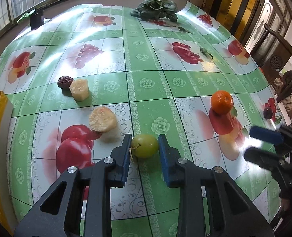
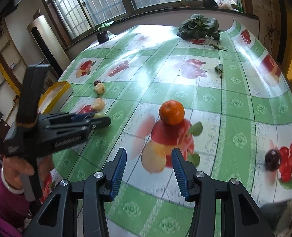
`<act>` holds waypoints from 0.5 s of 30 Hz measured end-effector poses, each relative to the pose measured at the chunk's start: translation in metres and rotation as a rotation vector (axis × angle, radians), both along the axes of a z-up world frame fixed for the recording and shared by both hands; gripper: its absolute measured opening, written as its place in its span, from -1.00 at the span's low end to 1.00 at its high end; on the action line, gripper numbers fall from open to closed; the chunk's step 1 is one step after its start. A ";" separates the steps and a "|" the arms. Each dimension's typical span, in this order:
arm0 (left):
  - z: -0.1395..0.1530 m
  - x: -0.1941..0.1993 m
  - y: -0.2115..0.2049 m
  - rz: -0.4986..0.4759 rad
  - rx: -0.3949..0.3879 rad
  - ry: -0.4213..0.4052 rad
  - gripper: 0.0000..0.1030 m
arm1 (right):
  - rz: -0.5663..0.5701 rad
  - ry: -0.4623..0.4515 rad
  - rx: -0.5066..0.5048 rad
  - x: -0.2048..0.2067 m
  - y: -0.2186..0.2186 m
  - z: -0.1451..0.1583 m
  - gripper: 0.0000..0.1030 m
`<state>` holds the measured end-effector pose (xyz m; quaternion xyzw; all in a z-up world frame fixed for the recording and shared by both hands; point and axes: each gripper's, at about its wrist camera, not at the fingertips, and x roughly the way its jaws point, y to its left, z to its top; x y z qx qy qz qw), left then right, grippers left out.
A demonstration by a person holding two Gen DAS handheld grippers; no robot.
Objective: Organize fruits
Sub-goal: 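Grasp a green grape with the left gripper while the right grasps an orange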
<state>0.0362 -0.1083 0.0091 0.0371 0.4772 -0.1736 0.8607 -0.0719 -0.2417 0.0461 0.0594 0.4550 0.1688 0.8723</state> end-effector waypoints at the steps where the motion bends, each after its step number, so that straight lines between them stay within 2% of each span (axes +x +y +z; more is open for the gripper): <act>1: 0.000 -0.001 0.001 -0.001 -0.004 0.001 -0.50 | 0.000 -0.001 -0.010 0.005 0.002 -0.001 -0.11; 6: 0.008 -0.010 0.009 0.007 -0.020 -0.018 -0.50 | -0.042 -0.016 -0.045 0.032 0.005 -0.002 -0.11; 9: 0.013 -0.015 0.014 0.007 -0.031 -0.024 -0.50 | -0.065 -0.019 -0.119 0.051 0.010 -0.007 -0.10; 12: 0.016 -0.022 0.021 0.012 -0.026 -0.034 -0.50 | -0.072 -0.006 -0.141 0.068 0.011 -0.016 -0.10; 13: 0.018 -0.024 0.023 0.014 -0.027 -0.038 -0.50 | -0.067 0.011 -0.141 0.071 0.011 -0.020 -0.14; 14: 0.019 -0.026 0.026 0.017 -0.027 -0.042 -0.50 | -0.065 -0.003 -0.152 0.072 0.012 -0.021 -0.29; 15: 0.020 -0.027 0.028 0.022 -0.027 -0.045 -0.50 | -0.062 -0.008 -0.173 0.071 0.013 -0.021 -0.29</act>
